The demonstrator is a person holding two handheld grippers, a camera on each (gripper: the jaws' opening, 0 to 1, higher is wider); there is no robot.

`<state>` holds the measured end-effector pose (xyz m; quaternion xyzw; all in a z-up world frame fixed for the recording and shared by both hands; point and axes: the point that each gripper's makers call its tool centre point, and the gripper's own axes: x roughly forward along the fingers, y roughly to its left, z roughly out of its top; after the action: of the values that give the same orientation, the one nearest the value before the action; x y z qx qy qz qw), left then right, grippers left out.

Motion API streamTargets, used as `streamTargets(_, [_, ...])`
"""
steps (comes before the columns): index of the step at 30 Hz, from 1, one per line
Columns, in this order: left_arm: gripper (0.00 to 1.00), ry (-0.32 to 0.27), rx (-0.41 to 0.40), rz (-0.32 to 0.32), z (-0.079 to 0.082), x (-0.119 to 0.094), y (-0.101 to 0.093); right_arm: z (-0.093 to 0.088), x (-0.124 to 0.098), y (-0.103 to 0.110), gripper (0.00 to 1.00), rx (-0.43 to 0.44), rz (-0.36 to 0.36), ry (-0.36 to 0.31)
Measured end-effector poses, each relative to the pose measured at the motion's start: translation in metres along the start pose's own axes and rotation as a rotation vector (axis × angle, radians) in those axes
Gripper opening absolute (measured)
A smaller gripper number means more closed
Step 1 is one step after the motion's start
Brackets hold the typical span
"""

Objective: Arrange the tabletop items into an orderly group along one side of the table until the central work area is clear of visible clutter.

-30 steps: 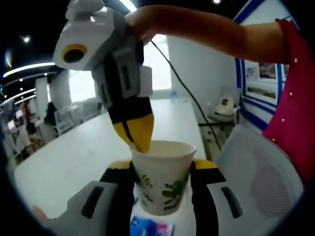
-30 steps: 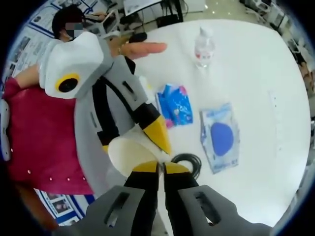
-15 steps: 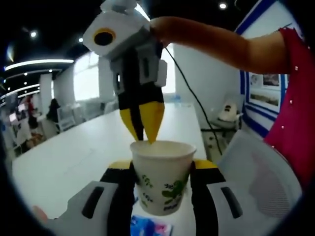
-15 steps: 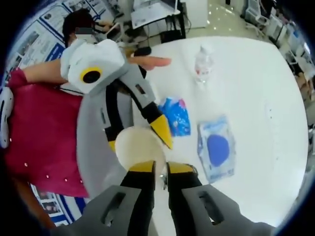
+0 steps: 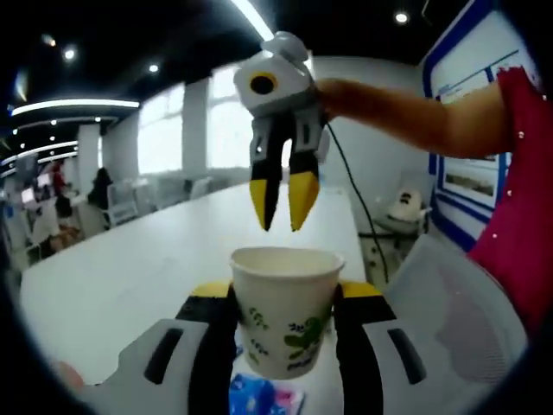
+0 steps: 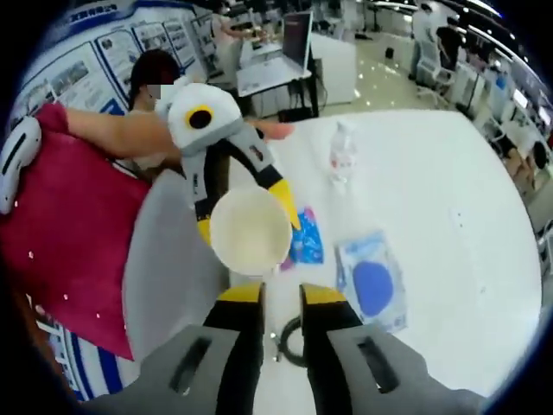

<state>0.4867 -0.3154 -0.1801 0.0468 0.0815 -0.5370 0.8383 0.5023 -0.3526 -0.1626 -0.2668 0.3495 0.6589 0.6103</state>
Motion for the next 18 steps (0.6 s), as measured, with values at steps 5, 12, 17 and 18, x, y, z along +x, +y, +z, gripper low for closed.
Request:
streamTargets(5, [0.41,-0.033,-0.045,0.033,0.002,-0.008,0.010,0.001,-0.005,-0.002,0.21,-0.016,-0.044,-0.126])
streamTargets(12, [0.41,-0.074,-0.082,0.085,0.004,-0.018,0.024,0.004,-0.004,-0.004,0.22,-0.041,-0.132,-0.314])
streamTargets(17, [0.41,-0.077,-0.099,0.113,-0.003,-0.024,0.029,-0.008,0.002,-0.010,0.25,-0.040,-0.207,-0.386])
streamTargets(18, [0.41,-0.079,-0.103,0.121,-0.005,-0.026,0.030,-0.010,0.004,-0.010,0.25,-0.033,-0.213,-0.402])
